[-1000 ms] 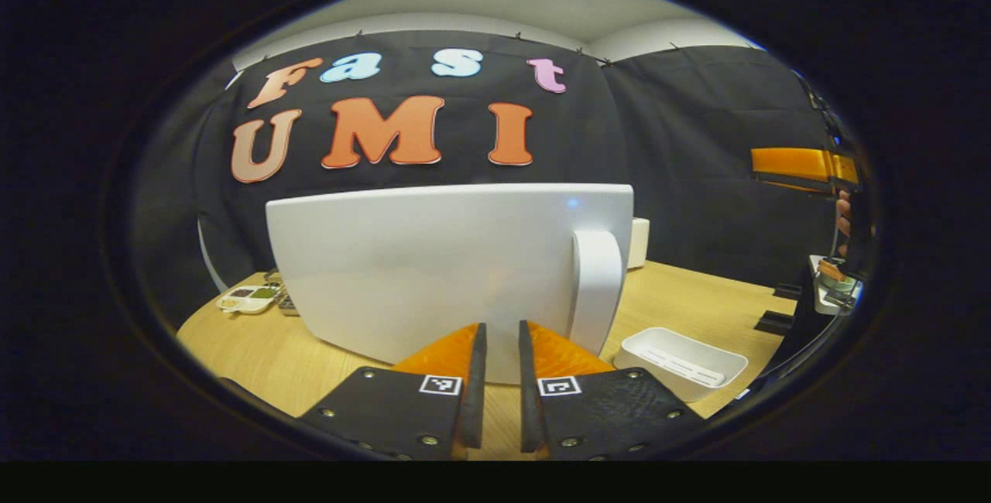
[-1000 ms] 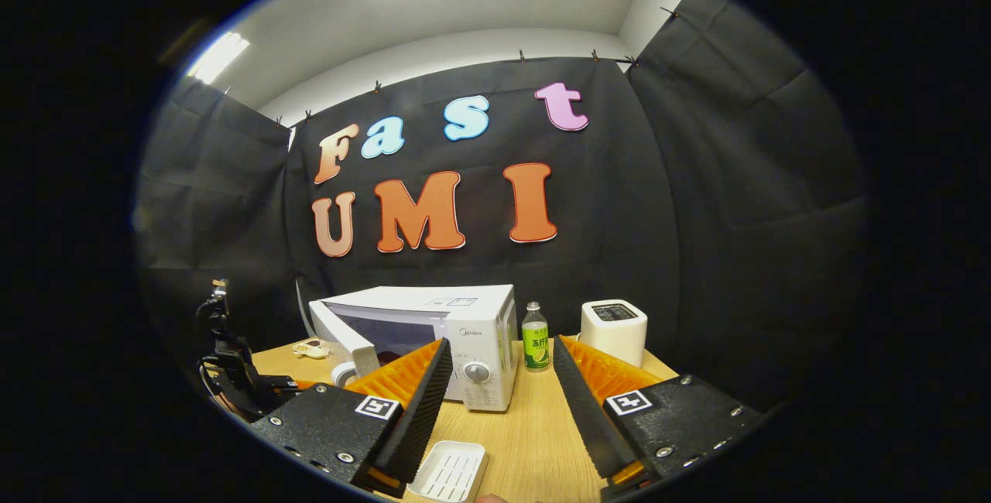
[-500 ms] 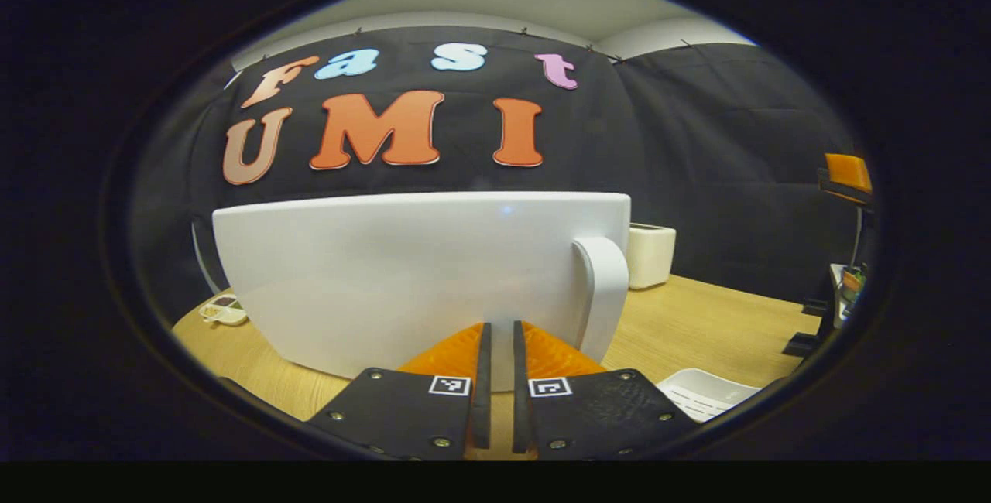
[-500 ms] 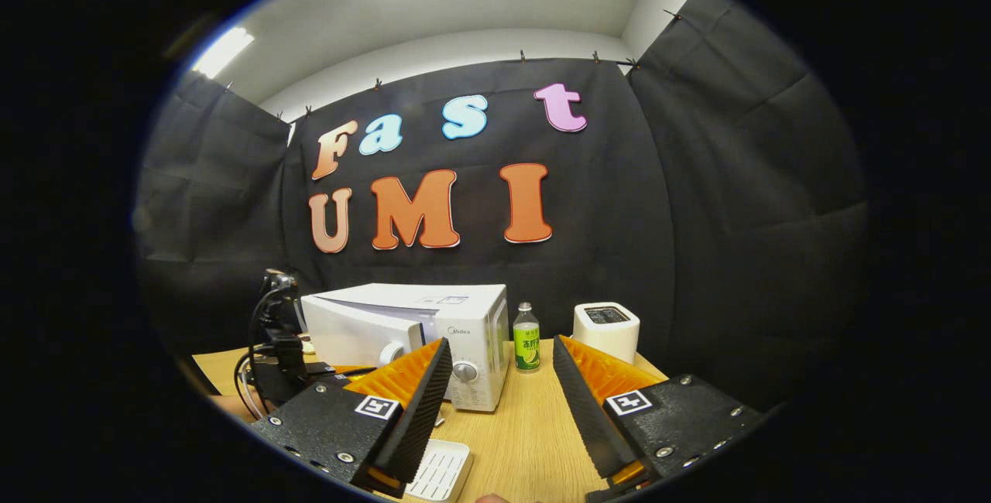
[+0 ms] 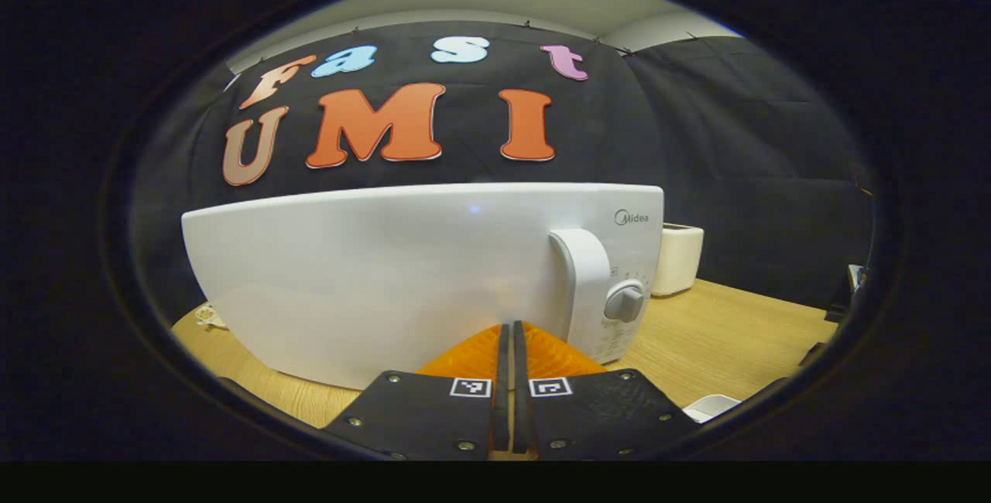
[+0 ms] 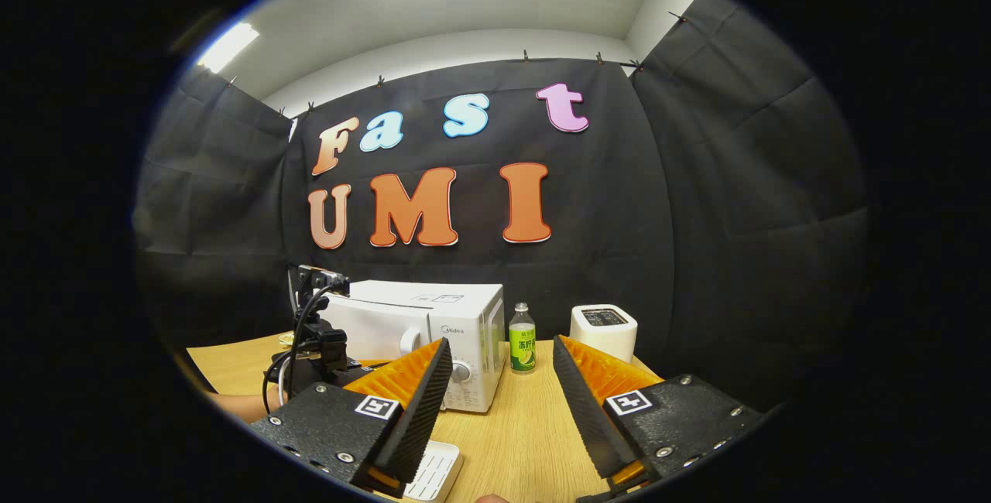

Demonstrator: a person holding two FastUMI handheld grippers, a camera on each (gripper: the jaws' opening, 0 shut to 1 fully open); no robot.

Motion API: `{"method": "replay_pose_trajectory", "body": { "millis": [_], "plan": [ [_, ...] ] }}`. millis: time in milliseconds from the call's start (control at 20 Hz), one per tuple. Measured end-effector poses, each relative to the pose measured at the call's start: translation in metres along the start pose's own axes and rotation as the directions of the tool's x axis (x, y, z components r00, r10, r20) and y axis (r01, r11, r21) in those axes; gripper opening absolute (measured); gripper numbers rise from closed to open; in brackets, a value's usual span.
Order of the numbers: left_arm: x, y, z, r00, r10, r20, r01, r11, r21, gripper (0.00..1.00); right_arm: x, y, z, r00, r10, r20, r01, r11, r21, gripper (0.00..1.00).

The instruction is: Open the microwave oven with the left hand, put the food in, and close the microwave oven.

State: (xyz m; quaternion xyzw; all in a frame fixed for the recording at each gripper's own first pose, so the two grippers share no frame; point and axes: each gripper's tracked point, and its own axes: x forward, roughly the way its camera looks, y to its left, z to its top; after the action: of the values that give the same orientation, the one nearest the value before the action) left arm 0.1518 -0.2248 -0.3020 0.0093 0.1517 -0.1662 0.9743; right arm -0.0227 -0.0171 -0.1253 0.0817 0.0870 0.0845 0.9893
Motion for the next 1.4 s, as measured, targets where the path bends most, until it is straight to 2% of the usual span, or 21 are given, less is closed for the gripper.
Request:
{"method": "replay_pose_trajectory", "body": {
  "millis": [100,150,250,500,650,900,1150,1200,1250,1300,1400],
  "plan": [
    [0.003,-0.006,0.001,1.000,-0.001,0.000,0.001,1.000,0.011,0.00,0.001,0.001,0.000,1.000,0.002,-0.003,-0.002,1.000,0.012,0.82],
    [0.003,-0.007,0.001,1.000,0.001,-0.002,-0.001,1.000,0.018,0.03,0.001,0.001,-0.001,1.000,0.002,-0.004,-0.002,1.000,0.019,0.82],
    [0.005,-0.005,0.003,1.000,0.006,0.004,-0.006,1.000,0.015,0.00,0.003,0.001,-0.003,1.000,0.000,-0.007,0.001,1.000,0.028,0.82],
    [0.004,0.000,0.003,1.000,0.028,-0.011,-0.028,1.000,0.004,0.00,0.001,0.003,-0.001,1.000,-0.003,-0.008,0.003,1.000,0.023,0.82],
    [-0.013,0.011,0.018,0.998,0.054,0.011,-0.054,0.998,0.010,0.00,0.003,0.005,0.009,1.000,-0.007,0.004,0.007,1.000,0.021,0.82],
    [-0.076,0.042,0.074,0.994,0.092,0.059,-0.092,0.996,0.008,0.10,0.012,0.016,0.041,0.999,-0.011,0.049,0.010,1.000,0.012,0.82],
    [-0.165,0.089,0.155,0.971,0.157,0.181,-0.162,0.987,0.018,0.34,0.018,0.042,0.071,0.998,0.025,0.063,-0.026,0.999,0.018,0.83],
    [-0.181,0.097,0.171,0.966,0.165,0.199,-0.171,0.985,0.013,0.42,0.019,0.048,0.078,0.998,0.032,0.062,-0.033,0.999,0.015,0.83],
    [-0.197,0.105,0.182,0.963,0.176,0.204,-0.181,0.983,0.006,0.45,0.021,0.054,0.084,0.997,0.038,0.063,-0.038,0.999,0.008,0.83],
    [-0.212,0.113,0.193,0.960,0.185,0.212,-0.188,0.982,-0.006,0.59,0.022,0.061,0.091,0.996,0.048,0.069,-0.048,0.999,-0.002,0.83],
    [-0.241,0.130,0.209,0.956,0.213,0.203,-0.214,0.977,-0.013,0.67,0.023,0.076,0.107,0.994,0.073,0.086,-0.072,0.997,-0.023,0.83]
  ]
}}
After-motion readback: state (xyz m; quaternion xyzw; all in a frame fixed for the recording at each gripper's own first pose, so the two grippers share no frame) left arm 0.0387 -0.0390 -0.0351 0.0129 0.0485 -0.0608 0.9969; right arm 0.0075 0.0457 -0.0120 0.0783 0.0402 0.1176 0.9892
